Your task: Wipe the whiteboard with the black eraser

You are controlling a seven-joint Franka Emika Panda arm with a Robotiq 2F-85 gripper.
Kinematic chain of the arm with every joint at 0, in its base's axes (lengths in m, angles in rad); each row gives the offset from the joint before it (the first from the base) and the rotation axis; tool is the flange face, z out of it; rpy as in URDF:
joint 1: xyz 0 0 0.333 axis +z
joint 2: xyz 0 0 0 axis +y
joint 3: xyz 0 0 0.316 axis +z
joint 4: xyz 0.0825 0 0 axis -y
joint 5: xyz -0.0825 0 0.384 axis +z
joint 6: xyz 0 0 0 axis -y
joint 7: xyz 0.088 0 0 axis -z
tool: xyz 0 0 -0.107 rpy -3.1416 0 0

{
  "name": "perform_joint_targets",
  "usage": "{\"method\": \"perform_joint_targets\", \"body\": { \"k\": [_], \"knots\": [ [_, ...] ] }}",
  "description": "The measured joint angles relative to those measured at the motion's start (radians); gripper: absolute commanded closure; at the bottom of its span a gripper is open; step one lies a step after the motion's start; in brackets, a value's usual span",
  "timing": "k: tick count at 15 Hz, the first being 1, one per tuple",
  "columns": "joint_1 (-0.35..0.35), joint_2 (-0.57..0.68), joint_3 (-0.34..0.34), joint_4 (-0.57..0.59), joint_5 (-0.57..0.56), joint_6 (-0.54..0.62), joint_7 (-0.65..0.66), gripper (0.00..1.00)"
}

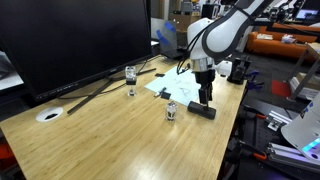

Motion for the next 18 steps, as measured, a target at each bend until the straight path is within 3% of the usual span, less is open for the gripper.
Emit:
{"method": "perform_joint_targets", "body": {
  "k": [6, 7, 8, 15, 18],
  "knots": [
    [0.025, 0.106, 0.012, 0.048, -0.116, 0.070, 0.089, 0.02],
    [0.029, 0.116, 0.012, 0.055, -0.128, 0.072, 0.102, 0.27],
    [0.033, 0.124, 0.012, 0.061, -0.137, 0.074, 0.112, 0.27],
    [0.040, 0.136, 0.012, 0.078, -0.165, 0.087, 0.152, 0.75],
    [0.043, 0.137, 0.012, 0.078, -0.166, 0.087, 0.152, 0.75]
  ]
}}
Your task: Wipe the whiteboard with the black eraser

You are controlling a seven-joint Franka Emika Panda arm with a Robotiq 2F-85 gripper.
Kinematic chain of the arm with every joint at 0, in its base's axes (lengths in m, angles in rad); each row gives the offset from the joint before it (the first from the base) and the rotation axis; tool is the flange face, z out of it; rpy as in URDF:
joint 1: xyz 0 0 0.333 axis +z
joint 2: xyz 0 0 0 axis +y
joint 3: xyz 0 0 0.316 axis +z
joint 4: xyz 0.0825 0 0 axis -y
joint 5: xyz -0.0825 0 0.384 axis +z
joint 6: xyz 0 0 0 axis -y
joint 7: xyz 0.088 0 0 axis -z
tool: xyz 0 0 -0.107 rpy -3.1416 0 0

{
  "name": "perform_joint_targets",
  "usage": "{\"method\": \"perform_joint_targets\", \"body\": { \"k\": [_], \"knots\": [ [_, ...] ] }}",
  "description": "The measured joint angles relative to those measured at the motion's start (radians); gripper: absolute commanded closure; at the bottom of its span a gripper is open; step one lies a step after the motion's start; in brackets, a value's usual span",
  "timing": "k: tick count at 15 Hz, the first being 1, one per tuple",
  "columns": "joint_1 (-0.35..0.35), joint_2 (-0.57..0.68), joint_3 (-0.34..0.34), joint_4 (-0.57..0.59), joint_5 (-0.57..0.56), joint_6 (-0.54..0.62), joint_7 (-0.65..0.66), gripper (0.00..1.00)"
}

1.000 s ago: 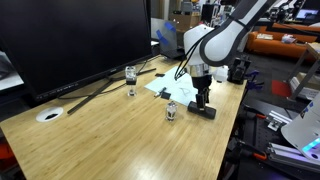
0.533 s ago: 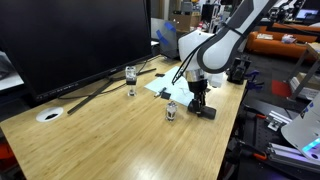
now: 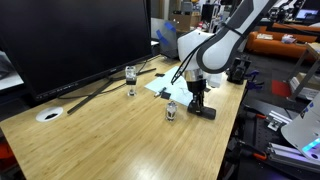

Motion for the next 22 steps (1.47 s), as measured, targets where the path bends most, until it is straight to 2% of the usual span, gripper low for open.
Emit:
{"method": "perform_joint_targets", "body": {
  "k": [8, 13, 18, 22],
  "knots": [
    [-0.002, -0.006, -0.015, 0.003, -0.034, 0.000, 0.028, 0.75],
    [-0.024, -0.052, -0.045, 0.005, -0.051, -0.001, 0.013, 0.75],
    [-0.086, -0.094, -0.083, 0.010, -0.055, -0.005, -0.095, 0.75],
    [-0.125, -0.065, -0.087, 0.032, -0.053, -0.010, -0.225, 0.75]
  ]
}}
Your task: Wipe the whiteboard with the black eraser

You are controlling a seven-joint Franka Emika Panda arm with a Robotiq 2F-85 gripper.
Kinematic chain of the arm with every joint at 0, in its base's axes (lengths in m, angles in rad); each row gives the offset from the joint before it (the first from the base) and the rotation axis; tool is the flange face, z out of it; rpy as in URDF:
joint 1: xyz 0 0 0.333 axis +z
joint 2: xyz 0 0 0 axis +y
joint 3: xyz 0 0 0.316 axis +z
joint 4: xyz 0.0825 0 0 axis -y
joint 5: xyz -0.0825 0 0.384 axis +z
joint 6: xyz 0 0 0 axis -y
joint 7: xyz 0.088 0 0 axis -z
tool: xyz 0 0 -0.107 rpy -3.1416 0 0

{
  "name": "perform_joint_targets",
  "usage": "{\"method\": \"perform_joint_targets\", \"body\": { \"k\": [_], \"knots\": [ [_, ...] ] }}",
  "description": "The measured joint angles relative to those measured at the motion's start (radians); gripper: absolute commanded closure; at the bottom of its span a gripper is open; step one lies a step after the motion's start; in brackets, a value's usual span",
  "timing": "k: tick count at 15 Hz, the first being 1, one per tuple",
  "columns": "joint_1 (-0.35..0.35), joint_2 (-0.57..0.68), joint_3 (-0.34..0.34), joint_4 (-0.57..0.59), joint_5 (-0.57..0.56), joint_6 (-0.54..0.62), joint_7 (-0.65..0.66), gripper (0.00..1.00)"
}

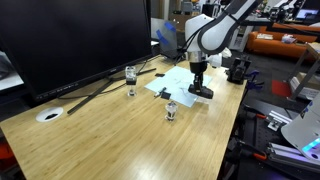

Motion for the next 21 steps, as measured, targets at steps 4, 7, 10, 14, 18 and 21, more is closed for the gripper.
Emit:
{"method": "perform_joint_targets", "body": {
  "k": [4, 7, 10, 14, 18, 21],
  "knots": [
    [-0.002, 0.046, 0.010, 0.054, -0.001, -0.028, -0.089, 0.75],
    [-0.001, 0.078, 0.023, 0.100, -0.001, -0.063, -0.143, 0.75],
    [-0.001, 0.124, 0.036, 0.146, -0.001, -0.099, -0.187, 0.75],
    [-0.001, 0.192, 0.046, 0.204, -0.003, -0.134, -0.226, 0.75],
    [-0.001, 0.219, 0.049, 0.251, -0.013, -0.190, -0.228, 0.75],
    [-0.006, 0.239, 0.044, 0.286, -0.017, -0.221, -0.228, 0.75]
  ]
}}
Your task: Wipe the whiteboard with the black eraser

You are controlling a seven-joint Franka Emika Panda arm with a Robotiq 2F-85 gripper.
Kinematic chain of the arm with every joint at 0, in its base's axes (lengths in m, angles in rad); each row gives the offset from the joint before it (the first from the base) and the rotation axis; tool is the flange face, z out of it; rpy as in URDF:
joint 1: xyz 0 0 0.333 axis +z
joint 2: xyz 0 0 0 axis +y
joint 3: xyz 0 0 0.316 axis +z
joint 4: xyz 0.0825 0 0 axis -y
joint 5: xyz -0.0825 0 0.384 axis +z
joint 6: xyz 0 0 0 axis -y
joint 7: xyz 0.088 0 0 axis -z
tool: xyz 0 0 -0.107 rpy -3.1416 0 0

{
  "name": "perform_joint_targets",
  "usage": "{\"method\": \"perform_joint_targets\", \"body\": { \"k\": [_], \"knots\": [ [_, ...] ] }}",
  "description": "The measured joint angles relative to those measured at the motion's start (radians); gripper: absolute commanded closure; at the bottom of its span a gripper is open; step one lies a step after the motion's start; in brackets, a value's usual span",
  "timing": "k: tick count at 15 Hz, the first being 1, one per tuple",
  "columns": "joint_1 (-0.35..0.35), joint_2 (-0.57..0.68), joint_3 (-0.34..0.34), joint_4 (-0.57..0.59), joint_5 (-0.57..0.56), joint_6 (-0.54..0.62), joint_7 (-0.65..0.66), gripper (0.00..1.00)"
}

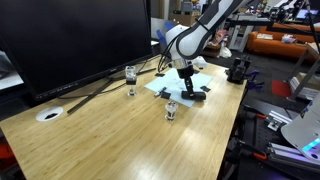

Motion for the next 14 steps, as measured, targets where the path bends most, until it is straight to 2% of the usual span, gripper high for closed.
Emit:
{"method": "perform_joint_targets", "body": {
  "k": [8, 14],
  "knots": [
    [-0.087, 0.098, -0.072, 0.172, -0.024, -0.064, 0.000, 0.75],
    [-0.127, 0.176, -0.082, 0.308, -0.025, -0.155, 0.000, 0.75]
  ]
}}
